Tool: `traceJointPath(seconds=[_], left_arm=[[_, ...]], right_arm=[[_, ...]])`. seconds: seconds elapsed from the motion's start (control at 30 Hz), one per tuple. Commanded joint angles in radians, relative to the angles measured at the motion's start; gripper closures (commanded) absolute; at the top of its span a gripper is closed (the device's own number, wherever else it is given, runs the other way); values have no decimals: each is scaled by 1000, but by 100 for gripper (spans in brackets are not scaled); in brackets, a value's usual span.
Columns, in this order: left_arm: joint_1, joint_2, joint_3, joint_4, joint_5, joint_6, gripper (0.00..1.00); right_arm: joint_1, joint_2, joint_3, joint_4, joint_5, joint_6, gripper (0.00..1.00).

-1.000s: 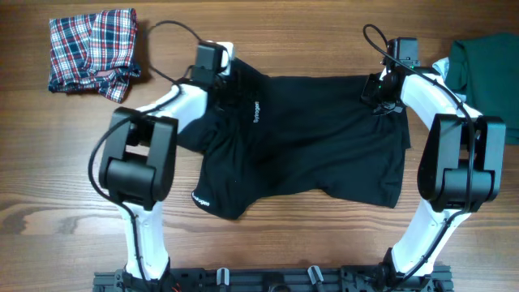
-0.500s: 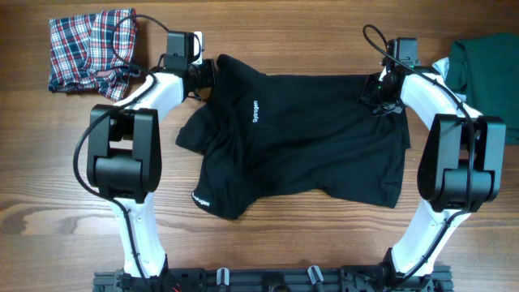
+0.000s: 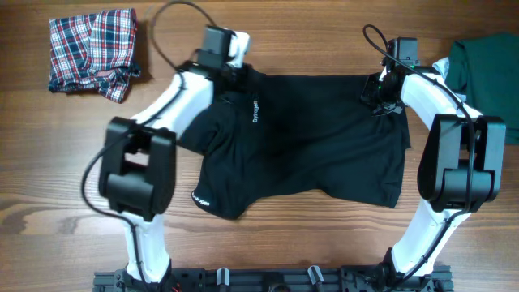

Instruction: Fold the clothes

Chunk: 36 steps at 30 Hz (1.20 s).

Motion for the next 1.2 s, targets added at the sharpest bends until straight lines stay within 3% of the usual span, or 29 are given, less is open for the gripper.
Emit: traceJointPath(seconds=[0.0, 0.23, 0.43, 0.87, 1.17], left_arm=[[-33, 91, 5, 1, -50, 26, 96], [-33, 188, 5, 6, -51, 27, 96], [-19, 257, 5, 41, -174, 26, 96], [218, 328, 6, 70, -230, 23, 96], [211, 327, 37, 57, -229, 23, 91]], right_arm=[[17, 82, -52, -39, -57, 8, 96], [17, 82, -51, -40, -56, 8, 96], [17, 82, -52, -43, -56, 7, 96], [17, 82, -52, -58, -52, 6, 96], [17, 82, -38, 13, 24, -25, 96]])
